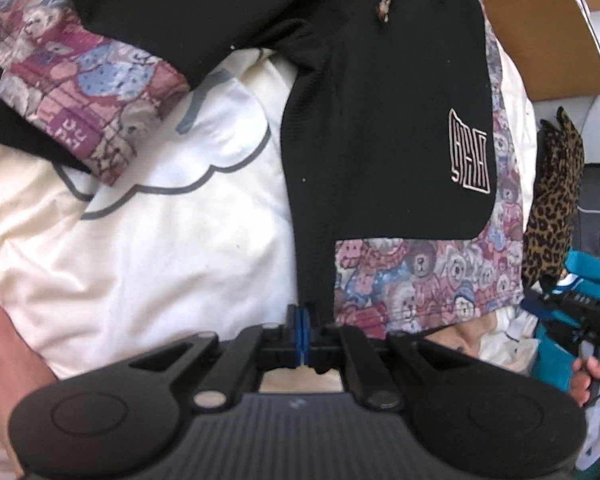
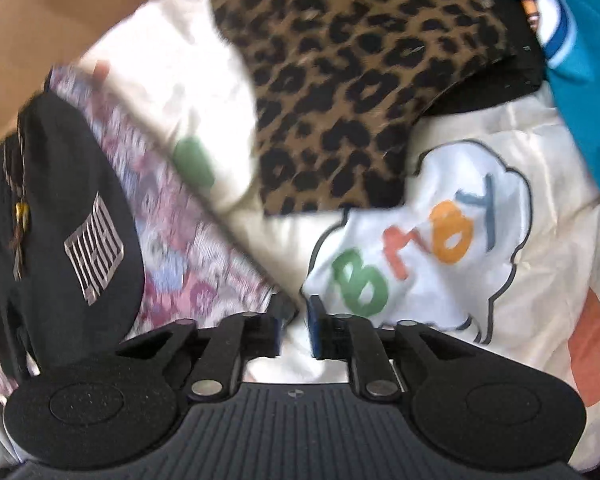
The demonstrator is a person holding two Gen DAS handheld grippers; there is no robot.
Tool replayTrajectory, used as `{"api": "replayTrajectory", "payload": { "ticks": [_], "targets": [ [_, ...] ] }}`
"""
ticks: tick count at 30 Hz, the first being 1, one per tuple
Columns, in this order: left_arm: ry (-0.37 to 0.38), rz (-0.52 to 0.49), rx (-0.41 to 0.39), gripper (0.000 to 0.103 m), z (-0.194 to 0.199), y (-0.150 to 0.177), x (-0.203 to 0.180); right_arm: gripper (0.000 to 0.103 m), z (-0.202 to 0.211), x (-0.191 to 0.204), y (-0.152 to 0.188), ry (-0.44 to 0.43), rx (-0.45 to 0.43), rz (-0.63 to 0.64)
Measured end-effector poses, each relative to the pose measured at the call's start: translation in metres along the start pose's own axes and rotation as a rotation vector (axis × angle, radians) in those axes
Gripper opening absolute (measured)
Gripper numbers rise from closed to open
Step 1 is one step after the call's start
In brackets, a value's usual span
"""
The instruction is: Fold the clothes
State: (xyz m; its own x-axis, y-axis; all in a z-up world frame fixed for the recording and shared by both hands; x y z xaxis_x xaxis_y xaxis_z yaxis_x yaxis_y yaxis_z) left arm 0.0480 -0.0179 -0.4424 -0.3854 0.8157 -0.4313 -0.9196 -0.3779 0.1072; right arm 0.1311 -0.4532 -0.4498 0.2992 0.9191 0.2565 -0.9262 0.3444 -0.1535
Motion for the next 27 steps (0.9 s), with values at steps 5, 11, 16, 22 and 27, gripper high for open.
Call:
{"api": "replayTrajectory", "payload": {
  "ticks": [5, 11, 16, 22, 27],
  "targets": [
    [0.024, 0.01, 0.01, 0.002, 0.005, 0.0, -0.002, 0.028, -0.003, -0.005, -0.005, -0.054, -0.01, -0.036],
    [0.071, 0.027, -0.001, 0.034, 0.008, 0.001, -0.003, 0.041, -0.015, 0.011, 0.003, -0.056, 0.036, 0.058],
    [0.091, 0.01, 0.004, 0.046, 0.005, 0.004, -0.007, 0.04, -0.024, 0.018, 0.012, -0.037, 0.057, 0.101],
    [0.082, 0.021, 0.053, 0.005, -0.011, 0.013, -0.01, 0.005, -0.026, 0.031, 0.015, -0.056, 0.078, 0.156],
    [0.108, 0.015, 0.057, 0.004, -0.009, 0.017, -0.016, 0.004, -0.018, 0.033, 0.013, -0.031, 0.085, 0.173]
  ]
}}
Point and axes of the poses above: each gripper's, at about its wrist camera, not at the fingertips, and z roughly against the way its jaws point, x to its left, y to its underside, the point moved 6 cm from there along -z, roughly the way its jaws point, and after that the axes turned 6 degrees about z, right-handed, at the moved point
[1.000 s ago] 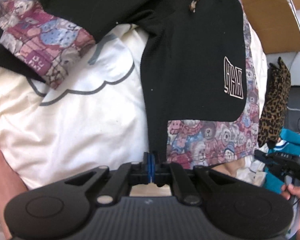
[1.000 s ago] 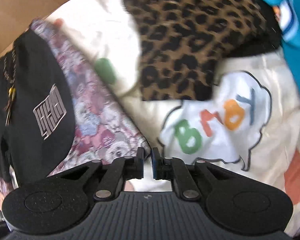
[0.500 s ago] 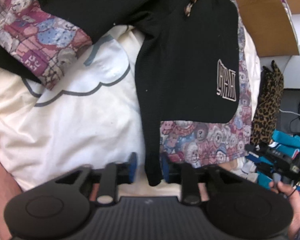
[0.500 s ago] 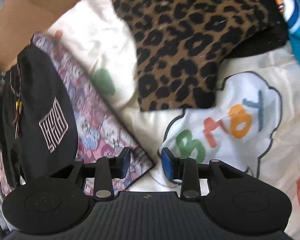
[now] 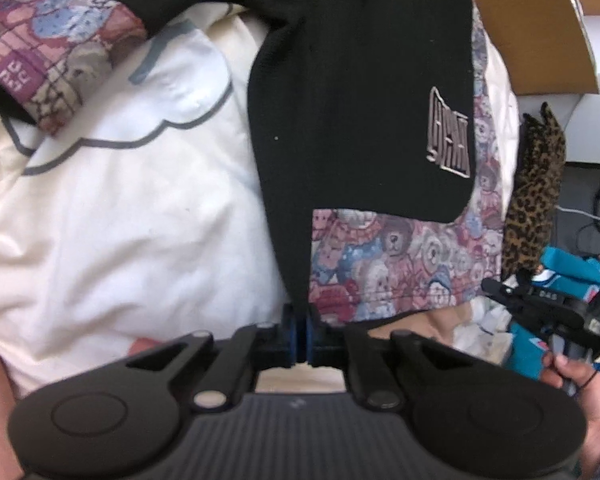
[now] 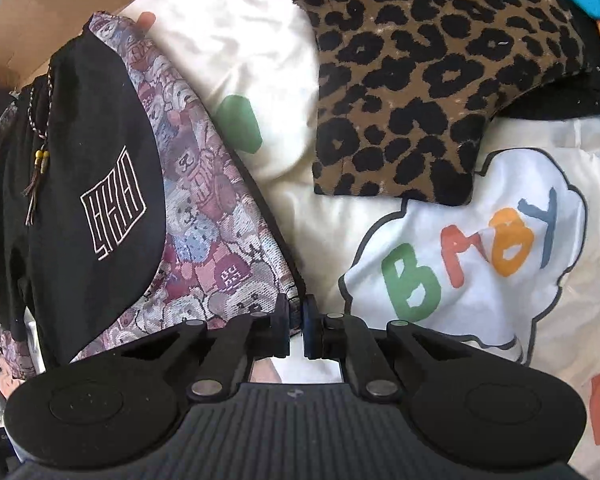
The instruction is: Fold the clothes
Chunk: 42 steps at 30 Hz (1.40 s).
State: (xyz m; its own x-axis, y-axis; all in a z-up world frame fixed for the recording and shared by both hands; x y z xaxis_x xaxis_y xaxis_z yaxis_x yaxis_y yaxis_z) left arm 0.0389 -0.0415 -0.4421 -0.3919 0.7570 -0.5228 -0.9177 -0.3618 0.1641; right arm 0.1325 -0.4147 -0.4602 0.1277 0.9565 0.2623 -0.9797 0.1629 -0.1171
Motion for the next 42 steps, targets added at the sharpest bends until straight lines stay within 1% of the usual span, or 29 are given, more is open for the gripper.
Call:
{"api": "replayTrajectory", "payload": {
  "ticks": [2, 4, 7, 11, 12, 13, 15, 18, 19, 20, 21, 22, 24, 25, 27, 28, 29, 30, 32, 34, 35, 37, 39, 42],
  "targets": [
    [0.017, -0.009, 0.009, 0.004, 0.002, 0.002, -0.004, 0.004, 0.005, -0.003, -0.002, 0.015, -0.008, -0.017],
    [0.013, -0.019, 0.02, 0.004, 0.004, 0.004, -0.004, 0.003, 0.009, -0.003, -0.004, 0.035, -0.014, -0.022],
    [0.01, -0.007, 0.031, 0.004, 0.004, 0.004, 0.001, 0.003, 0.011, -0.002, -0.005, 0.062, -0.014, -0.02],
    [-0.036, 0.014, 0.047, 0.006, -0.004, 0.003, 0.008, 0.004, 0.005, -0.004, -0.001, 0.1, 0.001, -0.012],
    [-0.05, 0.019, 0.053, 0.01, -0.007, 0.002, 0.009, 0.004, 0.003, -0.005, 0.0, 0.118, 0.01, -0.008],
    [-0.069, 0.023, 0.055, 0.017, -0.007, 0.002, 0.011, 0.004, 0.002, -0.007, 0.001, 0.139, 0.021, -0.007],
    [-0.091, 0.007, 0.044, 0.026, -0.003, 0.002, 0.006, 0.006, 0.001, -0.012, 0.004, 0.167, 0.044, -0.03],
    [-0.104, -0.021, 0.04, 0.033, 0.004, 0.002, -0.003, 0.007, 0.01, -0.015, 0.007, 0.181, 0.047, -0.049],
    [-0.105, -0.031, 0.039, 0.033, 0.007, 0.002, -0.007, 0.008, 0.014, -0.015, 0.007, 0.181, 0.041, -0.052],
    [-0.106, -0.046, 0.034, 0.034, 0.01, 0.001, -0.013, 0.01, 0.019, -0.014, 0.006, 0.178, 0.03, -0.058],
    [-0.107, -0.061, 0.029, 0.037, 0.013, 0.001, -0.018, 0.011, 0.025, -0.013, 0.005, 0.173, 0.017, -0.065],
    [-0.107, -0.075, 0.024, 0.042, 0.016, 0.0, -0.023, 0.013, 0.03, -0.012, 0.004, 0.167, 0.004, -0.071],
    [-0.104, -0.098, 0.009, 0.048, 0.027, -0.003, -0.033, 0.014, 0.041, -0.008, 0.001, 0.155, -0.018, -0.076],
    [-0.102, -0.108, 0.001, 0.049, 0.033, -0.005, -0.038, 0.016, 0.048, -0.005, 0.0, 0.147, -0.033, -0.076],
    [-0.1, -0.128, -0.018, 0.052, 0.043, -0.008, -0.051, 0.022, 0.064, 0.003, -0.001, 0.13, -0.061, -0.07],
    [-0.1, -0.139, -0.027, 0.052, 0.049, -0.009, -0.057, 0.029, 0.072, 0.009, -0.002, 0.117, -0.077, -0.064],
    [-0.103, -0.152, -0.034, 0.053, 0.056, -0.011, -0.062, 0.034, 0.08, 0.015, -0.004, 0.104, -0.093, -0.058],
    [-0.106, -0.164, -0.042, 0.053, 0.063, -0.012, -0.067, 0.034, 0.087, 0.02, -0.005, 0.085, -0.11, -0.058],
    [-0.111, -0.192, -0.058, 0.055, 0.077, -0.015, -0.078, 0.036, 0.104, 0.03, -0.007, 0.026, -0.14, -0.1],
    [-0.113, -0.228, -0.072, 0.063, 0.092, -0.017, -0.092, 0.036, 0.124, 0.042, -0.006, -0.035, -0.178, -0.132],
    [-0.112, -0.25, -0.082, 0.065, 0.1, -0.019, -0.101, 0.036, 0.135, 0.048, -0.006, -0.06, -0.202, -0.138],
    [-0.12, -0.299, -0.108, 0.07, 0.118, -0.021, -0.118, 0.038, 0.158, 0.06, -0.004, -0.088, -0.245, -0.138],
    [-0.131, -0.329, -0.138, 0.072, 0.137, -0.023, -0.134, 0.04, 0.177, 0.07, -0.002, -0.113, -0.28, -0.141],
    [-0.123, -0.35, -0.175, 0.072, 0.165, -0.026, -0.153, 0.04, 0.199, 0.077, 0.005, -0.121, -0.314, -0.163]
  ]
}}
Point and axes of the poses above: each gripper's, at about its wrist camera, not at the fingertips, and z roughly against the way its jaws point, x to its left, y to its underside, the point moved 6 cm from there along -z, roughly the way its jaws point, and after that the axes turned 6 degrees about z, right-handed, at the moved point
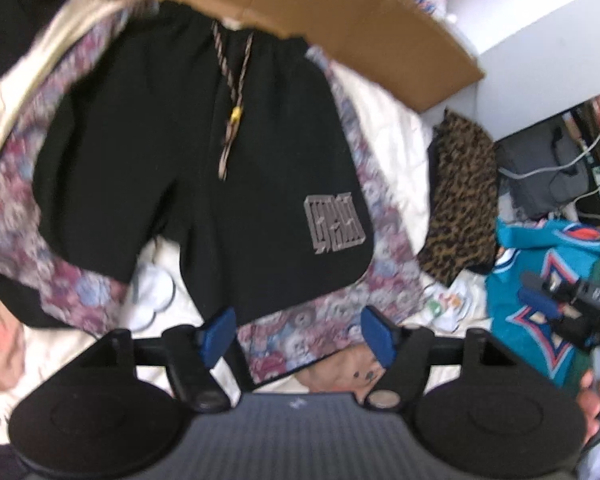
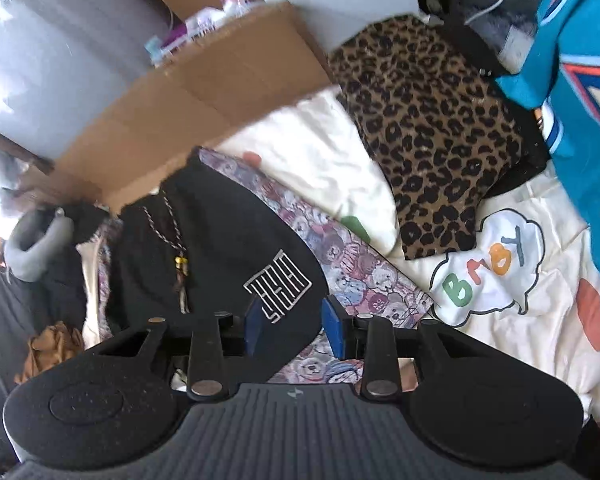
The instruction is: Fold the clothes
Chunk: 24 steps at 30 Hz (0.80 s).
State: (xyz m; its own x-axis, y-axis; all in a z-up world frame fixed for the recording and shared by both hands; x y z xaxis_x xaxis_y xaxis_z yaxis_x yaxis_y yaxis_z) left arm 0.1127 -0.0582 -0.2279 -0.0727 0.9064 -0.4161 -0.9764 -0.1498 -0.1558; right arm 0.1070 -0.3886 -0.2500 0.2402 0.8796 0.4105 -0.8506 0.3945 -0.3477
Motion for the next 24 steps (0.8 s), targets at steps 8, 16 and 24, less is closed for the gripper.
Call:
{"api": "replayTrajectory", "payload": {
  "ticks": [8, 16, 24],
  "targets": [
    [0.034, -0.092, -0.037, 0.074, 0.074, -0.029, -0.031, 0.051, 0.055, 0.02, 0.005, -0.091, -0.11, -0.075],
    [0.023, -0.096, -0.168, 0.078, 0.167, -0.075, -0.029, 0.055, 0.077, 0.033, 0.012, -0.123, -0.153, -0.159],
    [-0.009, -0.064, -0.26, 0.08, 0.247, -0.116, -0.003, 0.057, 0.086, 0.067, 0.016, -0.194, -0.173, -0.19]
  ]
}}
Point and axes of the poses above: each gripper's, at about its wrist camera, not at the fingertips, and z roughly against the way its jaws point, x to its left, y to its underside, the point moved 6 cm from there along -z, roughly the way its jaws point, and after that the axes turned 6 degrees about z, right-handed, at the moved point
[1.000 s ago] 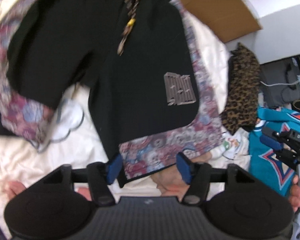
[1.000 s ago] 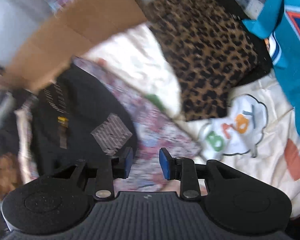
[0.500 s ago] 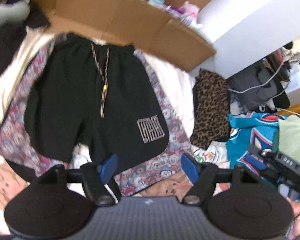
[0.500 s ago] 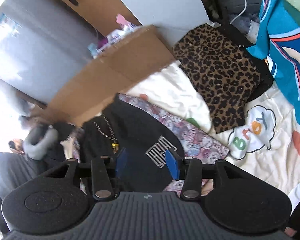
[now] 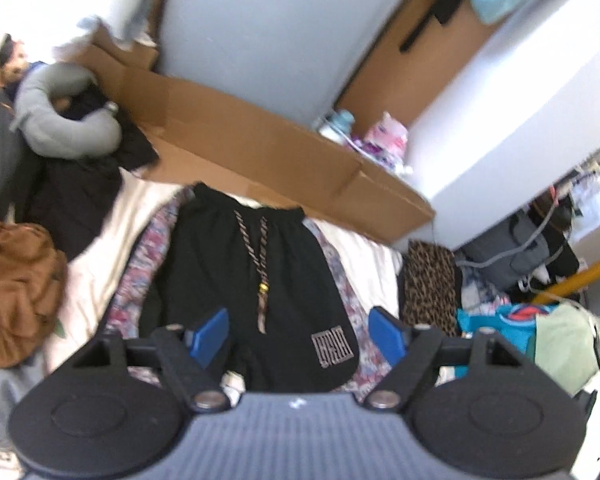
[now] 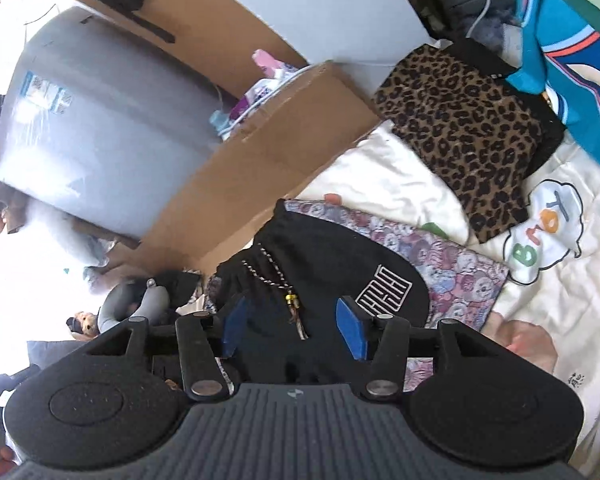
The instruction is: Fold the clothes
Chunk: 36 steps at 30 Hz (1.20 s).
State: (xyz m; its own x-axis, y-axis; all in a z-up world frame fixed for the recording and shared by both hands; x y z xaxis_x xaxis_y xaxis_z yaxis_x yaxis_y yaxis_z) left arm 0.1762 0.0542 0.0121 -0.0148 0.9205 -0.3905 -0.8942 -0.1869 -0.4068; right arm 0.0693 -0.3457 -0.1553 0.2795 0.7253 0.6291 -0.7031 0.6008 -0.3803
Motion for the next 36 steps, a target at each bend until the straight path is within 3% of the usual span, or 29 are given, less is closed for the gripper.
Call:
{"api": "replayTrajectory", "payload": {
  "ticks": [4, 11, 25, 36],
  "targets": [
    [-0.048, 0.022, -0.033, 0.082, 0.019, -0.013, 0.027, 0.058, 0.0, 0.018, 0.006, -0.002, -0.005, 0.021],
    [-0.055, 0.093, -0.031, 0.082, 0.02, -0.009, 0.071, 0.062, -0.013, 0.038, 0.023, -0.013, 0.017, 0.064],
    [-0.127, 0.183, 0.019, 0.083, -0.032, 0.032, 0.149, 0.063, -0.051, 0.06, 0.044, 0.012, 0.067, 0.182],
    [-0.146, 0.26, 0.049, 0.083, -0.079, 0.06, 0.212, 0.063, -0.084, 0.067, 0.085, 0.02, 0.118, 0.214]
  ]
}}
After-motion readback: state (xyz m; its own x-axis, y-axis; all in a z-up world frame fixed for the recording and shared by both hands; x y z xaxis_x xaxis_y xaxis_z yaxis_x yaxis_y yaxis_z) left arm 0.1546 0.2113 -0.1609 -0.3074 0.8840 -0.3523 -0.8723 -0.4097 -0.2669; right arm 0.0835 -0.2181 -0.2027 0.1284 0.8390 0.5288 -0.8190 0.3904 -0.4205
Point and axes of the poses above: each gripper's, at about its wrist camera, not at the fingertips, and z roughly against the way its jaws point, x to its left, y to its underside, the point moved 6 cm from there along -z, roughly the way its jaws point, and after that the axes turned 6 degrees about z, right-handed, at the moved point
